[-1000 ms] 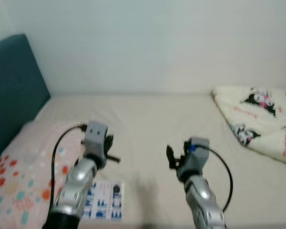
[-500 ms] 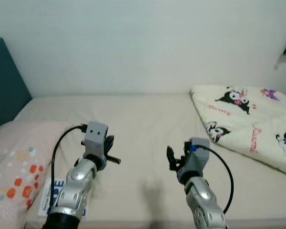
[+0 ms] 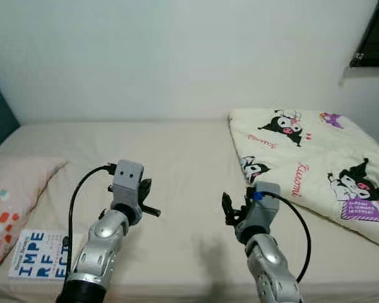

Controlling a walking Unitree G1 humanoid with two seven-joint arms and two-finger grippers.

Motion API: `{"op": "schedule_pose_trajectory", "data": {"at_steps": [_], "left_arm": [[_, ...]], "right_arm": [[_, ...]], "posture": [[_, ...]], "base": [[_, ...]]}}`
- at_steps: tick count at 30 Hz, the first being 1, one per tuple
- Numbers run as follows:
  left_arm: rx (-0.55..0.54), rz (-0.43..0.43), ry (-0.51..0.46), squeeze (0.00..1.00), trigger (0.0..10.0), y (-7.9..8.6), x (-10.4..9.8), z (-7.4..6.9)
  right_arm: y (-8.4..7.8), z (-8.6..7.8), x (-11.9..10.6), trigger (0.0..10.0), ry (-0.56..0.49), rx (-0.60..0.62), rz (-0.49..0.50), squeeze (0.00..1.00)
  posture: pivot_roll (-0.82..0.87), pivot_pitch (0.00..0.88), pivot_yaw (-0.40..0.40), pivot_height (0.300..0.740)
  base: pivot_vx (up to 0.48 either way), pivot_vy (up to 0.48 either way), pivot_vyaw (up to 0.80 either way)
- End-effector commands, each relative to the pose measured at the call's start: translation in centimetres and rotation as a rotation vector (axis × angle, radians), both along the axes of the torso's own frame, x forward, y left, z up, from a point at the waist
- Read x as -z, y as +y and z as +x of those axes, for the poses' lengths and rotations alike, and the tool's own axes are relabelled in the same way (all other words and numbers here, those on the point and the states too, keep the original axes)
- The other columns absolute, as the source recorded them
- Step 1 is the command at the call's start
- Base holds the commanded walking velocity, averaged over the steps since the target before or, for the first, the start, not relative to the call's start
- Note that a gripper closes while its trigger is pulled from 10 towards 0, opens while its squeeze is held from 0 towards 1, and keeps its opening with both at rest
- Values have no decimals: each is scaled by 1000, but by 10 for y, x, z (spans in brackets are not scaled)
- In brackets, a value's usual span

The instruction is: Clean up the room

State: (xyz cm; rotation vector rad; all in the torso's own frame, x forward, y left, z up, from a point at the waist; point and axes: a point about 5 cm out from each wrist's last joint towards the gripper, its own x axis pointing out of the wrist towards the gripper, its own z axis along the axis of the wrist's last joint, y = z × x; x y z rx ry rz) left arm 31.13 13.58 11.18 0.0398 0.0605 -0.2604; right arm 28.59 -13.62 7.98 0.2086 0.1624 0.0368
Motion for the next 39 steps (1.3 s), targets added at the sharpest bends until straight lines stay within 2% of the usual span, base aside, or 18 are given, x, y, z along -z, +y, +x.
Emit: {"op": "schedule_pose_trajectory", "data": {"at_steps": [1,20,28,32,39], "left_arm": [[5,13,2,0,10000,1,-1,0],[21,19,7,0,10000,0,-1,0],[27,21,8,0,10000,-2,-1,0],[30,26,10,0,10000,-1,0,0],[36,30,14,0,10000,-1,1,0]], "right_arm": [[1,0,0,10000,2,1,3,0],[1,-1,0,10000,-4,5,-11,0],[-1,-1,1,10000,-2,20,-7,0],[-3,-1,1,10000,-3,47,19,0],[-2,-2,0,10000,-8,34,-1,0]], "posture": [[-62,27,15,740],[-58,26,23,740],[-59,15,32,740],[-59,12,36,740],[-61,14,42,740]], "base": [[0,-416,0],[0,-415,0],[0,-413,788],[0,-415,0],[0,-415,0]]}}
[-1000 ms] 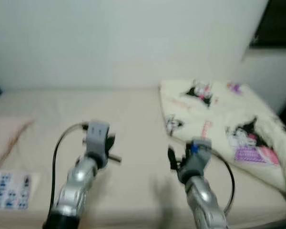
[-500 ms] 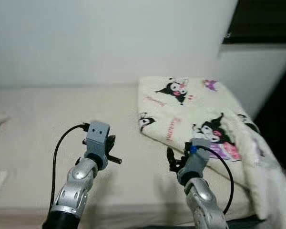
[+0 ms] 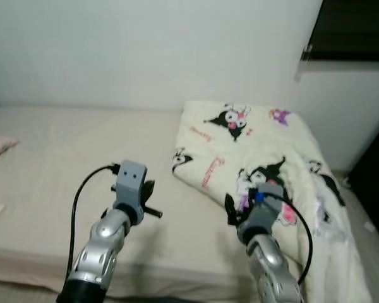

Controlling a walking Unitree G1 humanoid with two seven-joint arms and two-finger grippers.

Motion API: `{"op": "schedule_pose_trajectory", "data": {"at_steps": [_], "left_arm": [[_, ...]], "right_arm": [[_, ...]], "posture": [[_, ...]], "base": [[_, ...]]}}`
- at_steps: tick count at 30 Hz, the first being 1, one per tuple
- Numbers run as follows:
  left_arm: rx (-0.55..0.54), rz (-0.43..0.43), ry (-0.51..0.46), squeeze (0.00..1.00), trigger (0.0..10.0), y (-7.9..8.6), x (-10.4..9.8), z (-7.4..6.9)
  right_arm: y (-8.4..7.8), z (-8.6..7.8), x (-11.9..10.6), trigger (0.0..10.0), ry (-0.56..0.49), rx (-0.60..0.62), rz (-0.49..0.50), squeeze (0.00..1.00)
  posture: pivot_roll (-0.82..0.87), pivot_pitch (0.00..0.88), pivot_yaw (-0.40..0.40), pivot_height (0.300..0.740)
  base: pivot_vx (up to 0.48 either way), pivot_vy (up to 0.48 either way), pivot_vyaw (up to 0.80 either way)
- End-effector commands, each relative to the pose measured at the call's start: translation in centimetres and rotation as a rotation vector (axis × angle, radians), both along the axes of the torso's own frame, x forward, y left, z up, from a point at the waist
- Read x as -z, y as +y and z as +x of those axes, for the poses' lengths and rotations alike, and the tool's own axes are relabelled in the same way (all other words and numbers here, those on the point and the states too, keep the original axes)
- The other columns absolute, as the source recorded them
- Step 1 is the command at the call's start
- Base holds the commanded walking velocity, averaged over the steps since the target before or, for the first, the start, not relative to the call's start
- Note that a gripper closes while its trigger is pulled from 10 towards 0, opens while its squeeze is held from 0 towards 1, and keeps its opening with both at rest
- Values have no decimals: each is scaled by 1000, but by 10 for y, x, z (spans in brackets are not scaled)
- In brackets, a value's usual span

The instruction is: Clean up the room

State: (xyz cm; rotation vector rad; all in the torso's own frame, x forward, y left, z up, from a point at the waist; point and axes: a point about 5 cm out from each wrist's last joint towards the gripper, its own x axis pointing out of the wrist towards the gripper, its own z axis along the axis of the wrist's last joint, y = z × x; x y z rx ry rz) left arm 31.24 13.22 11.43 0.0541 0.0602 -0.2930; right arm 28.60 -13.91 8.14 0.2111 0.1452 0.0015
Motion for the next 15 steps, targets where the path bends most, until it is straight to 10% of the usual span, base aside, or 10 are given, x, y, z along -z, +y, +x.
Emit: {"op": "schedule_pose_trajectory", "data": {"at_steps": [1,15], "left_arm": [[3,17,16,0,10000,2,3,-1],[6,17,21,0,10000,2,3,0]], "right_arm": [[1,-2,2,10000,5,-3,-1,0],[-5,-2,4,10000,8,34,4,0]], "posture": [[-61,14,42,740],[-61,21,46,740]], "base": [[0,-412,0],[0,-414,315]]}}
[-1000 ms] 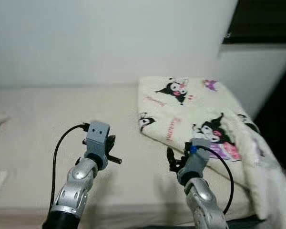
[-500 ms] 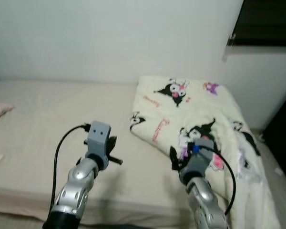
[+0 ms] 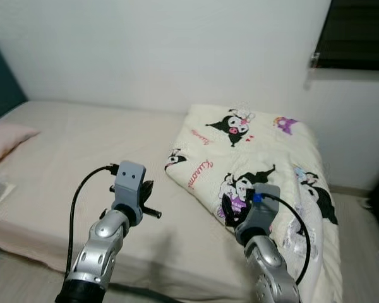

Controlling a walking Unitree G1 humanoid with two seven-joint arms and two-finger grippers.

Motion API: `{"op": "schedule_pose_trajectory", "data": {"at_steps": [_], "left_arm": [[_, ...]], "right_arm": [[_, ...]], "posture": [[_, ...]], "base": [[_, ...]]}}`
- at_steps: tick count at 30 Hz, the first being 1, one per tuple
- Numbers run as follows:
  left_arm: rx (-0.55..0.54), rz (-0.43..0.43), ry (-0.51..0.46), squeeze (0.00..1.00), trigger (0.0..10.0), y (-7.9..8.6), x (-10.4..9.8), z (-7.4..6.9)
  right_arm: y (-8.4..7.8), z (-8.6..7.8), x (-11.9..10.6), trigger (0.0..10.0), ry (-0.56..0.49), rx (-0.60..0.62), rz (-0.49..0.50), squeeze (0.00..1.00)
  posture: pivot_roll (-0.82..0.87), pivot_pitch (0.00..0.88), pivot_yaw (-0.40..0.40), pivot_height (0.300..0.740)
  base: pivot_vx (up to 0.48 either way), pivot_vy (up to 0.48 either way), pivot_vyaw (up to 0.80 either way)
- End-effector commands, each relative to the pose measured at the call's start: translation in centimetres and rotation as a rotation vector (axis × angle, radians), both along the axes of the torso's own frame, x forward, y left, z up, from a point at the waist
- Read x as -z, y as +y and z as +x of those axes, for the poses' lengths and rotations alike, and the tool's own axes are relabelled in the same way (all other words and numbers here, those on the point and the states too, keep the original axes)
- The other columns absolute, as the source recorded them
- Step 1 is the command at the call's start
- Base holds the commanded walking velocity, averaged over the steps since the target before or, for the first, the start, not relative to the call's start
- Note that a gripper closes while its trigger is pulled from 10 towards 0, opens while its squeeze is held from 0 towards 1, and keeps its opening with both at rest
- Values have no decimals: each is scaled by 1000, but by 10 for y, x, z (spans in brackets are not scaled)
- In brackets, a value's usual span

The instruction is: Clean up the room

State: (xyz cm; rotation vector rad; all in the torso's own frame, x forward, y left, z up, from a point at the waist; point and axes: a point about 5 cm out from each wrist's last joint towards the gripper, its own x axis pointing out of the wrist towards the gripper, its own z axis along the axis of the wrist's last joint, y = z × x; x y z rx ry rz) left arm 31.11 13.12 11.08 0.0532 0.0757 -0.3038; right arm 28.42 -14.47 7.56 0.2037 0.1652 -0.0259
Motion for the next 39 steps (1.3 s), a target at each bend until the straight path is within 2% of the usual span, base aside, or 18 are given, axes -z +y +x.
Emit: {"op": "schedule_pose_trajectory", "data": {"at_steps": [1,15,20,27,29,35,39], "left_arm": [[-5,17,6,0,10000,3,0,1],[5,12,20,0,10000,-1,2,3],[28,51,92,0,10000,-1,11,3],[19,58,86,0,10000,-1,11,5],[18,77,58,0,10000,-1,9,6],[9,86,55,0,10000,-2,9,6],[-15,99,35,0,10000,0,6,8]], "right_arm": [[-1,0,-2,10000,-14,17,12,0],[-7,-1,-4,10000,-21,37,16,0],[-7,-1,-5,10000,-25,39,22,0],[-7,-2,-5,10000,-28,41,26,0],[-8,-2,-5,10000,-29,42,27,0],[-9,-2,-6,10000,-31,46,25,0],[-17,1,-9,10000,-44,81,-2,0]], "posture": [[-61,21,46,740],[-75,40,63,740],[-76,41,63,740],[-76,44,66,740],[-78,46,67,740],[-77,48,66,740],[-77,54,66,740]], "base": [[0,-412,0],[0,-414,0],[0,381,0],[0,480,0],[0,0,0],[0,0,0],[0,0,0]]}}
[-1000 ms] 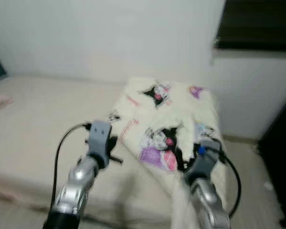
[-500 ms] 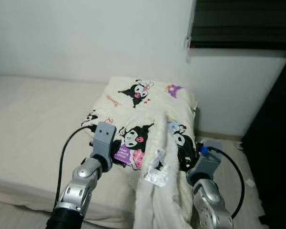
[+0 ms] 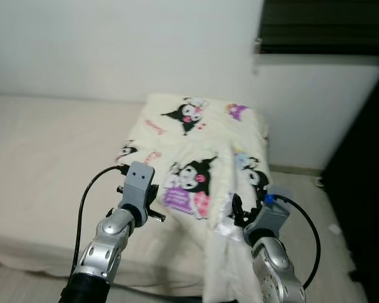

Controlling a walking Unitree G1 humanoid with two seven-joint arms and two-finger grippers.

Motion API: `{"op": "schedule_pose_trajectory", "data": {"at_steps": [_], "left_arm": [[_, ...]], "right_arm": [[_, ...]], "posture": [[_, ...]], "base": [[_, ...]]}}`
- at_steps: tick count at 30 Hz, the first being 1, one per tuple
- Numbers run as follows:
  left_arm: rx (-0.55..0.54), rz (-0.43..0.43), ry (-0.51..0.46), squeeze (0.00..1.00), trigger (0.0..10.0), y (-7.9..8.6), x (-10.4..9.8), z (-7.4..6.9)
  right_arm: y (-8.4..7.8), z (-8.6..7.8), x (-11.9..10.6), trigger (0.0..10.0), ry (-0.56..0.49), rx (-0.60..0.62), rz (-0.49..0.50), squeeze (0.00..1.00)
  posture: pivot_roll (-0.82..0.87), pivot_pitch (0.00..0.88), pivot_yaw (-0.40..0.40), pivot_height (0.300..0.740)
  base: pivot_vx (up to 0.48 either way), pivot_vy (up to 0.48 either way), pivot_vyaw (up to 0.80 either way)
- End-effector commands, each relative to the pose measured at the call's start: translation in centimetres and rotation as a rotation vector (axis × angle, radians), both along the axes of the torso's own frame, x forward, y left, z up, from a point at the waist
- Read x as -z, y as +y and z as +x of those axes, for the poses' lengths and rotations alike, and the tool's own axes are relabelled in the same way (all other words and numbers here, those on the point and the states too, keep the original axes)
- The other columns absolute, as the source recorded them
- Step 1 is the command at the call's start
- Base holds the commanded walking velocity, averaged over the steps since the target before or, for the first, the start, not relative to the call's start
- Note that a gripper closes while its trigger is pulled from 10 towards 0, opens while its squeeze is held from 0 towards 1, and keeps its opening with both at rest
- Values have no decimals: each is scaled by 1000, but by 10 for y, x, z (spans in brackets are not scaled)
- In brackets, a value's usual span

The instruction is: Clean up the room

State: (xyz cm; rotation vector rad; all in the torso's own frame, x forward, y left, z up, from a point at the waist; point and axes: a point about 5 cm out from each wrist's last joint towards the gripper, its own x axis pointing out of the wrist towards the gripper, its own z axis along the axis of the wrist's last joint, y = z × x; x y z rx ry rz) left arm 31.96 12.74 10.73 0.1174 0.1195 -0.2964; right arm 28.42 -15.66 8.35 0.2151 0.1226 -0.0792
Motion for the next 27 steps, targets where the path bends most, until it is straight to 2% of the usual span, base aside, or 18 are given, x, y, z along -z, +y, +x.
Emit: {"op": "schedule_pose_trajectory", "data": {"at_steps": [1,3,5,6,7,8,11,12,13,14,15,17,20,23,27], "left_arm": [[-14,27,-4,0,10000,4,2,0],[-17,17,-11,0,10000,6,1,0],[-30,2,-27,0,10000,9,-3,1],[-33,-1,-29,0,10000,11,-3,2],[-33,-1,-29,0,10000,11,-3,2],[-36,-4,-30,0,10000,12,-4,2],[-36,-7,-30,0,10000,13,-4,2],[-35,-9,-33,0,10000,14,-6,2],[-35,-9,-33,0,10000,14,-6,2],[-26,-9,-38,0,10000,16,-8,-1],[-26,-9,-38,0,10000,16,-8,-1],[-5,-9,-52,0,10000,20,-13,-7],[5,-12,-60,0,10000,22,-15,-9],[72,-26,-107,0,10000,25,-29,-20],[90,-21,-128,0,10000,25,-34,-26]], "right_arm": [[-8,2,-2,10000,-11,35,-18,0],[-12,5,-5,10000,-18,44,-27,0],[-21,13,-6,10000,-4,61,-72,0],[-28,20,-4,10000,35,70,-113,0],[-28,20,-4,10000,35,70,-113,0],[-38,28,0,10000,76,90,-120,31],[-45,32,1,10000,102,104,-117,31],[-54,39,3,10000,129,128,-91,1000],[-54,39,3,10000,129,128,-91,1000],[-63,47,3,10000,146,144,-38,1000],[-63,47,3,10000,146,144,-38,1000],[-71,59,-1,10000,168,139,-3,1000],[-72,62,-2,10000,171,126,-8,1000],[-70,73,-8,10000,189,66,-48,1000],[-70,76,-8,10000,203,54,-59,1000]], "posture": [[-77,54,66,740],[-79,60,69,740],[-80,67,70,740],[-79,82,69,740],[-79,82,69,740],[-72,98,65,740],[-72,98,65,740],[-59,133,59,740],[-59,133,59,740],[-31,176,53,740],[-31,176,53,740],[-6,212,51,740],[6,232,50,740],[50,298,26,740],[74,322,13,740]], "base": [[0,0,0],[0,0,0],[0,0,0],[0,0,0],[0,0,0],[0,0,0],[0,0,0],[0,0,0],[0,0,0],[0,0,0],[0,0,0],[0,0,0],[0,0,0],[0,0,0],[0,0,0]]}}
